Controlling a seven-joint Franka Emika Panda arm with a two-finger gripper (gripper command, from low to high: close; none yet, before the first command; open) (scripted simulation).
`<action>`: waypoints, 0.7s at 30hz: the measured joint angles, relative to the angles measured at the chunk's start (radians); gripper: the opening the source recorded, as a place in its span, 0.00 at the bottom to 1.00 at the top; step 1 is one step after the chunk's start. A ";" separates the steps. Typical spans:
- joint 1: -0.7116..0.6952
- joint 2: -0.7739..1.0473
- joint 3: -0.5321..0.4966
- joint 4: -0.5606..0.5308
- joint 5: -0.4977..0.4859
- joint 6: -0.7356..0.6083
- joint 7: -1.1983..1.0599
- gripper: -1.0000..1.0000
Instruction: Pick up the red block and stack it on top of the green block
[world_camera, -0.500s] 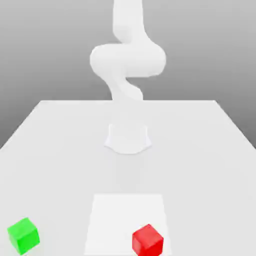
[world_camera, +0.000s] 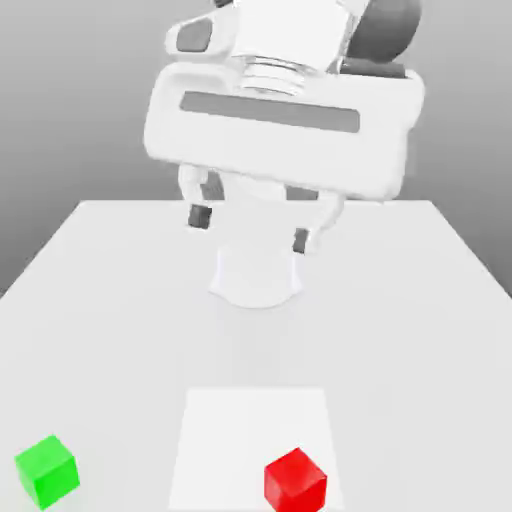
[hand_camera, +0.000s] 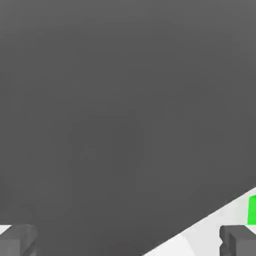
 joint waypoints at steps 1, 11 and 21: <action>-0.003 0.036 0.004 -0.004 -0.011 0.011 0.041 0.50; 0.013 0.350 0.014 -0.051 0.036 0.144 0.342 0.50; 0.079 0.564 -0.057 -0.033 -0.013 0.306 0.452 0.00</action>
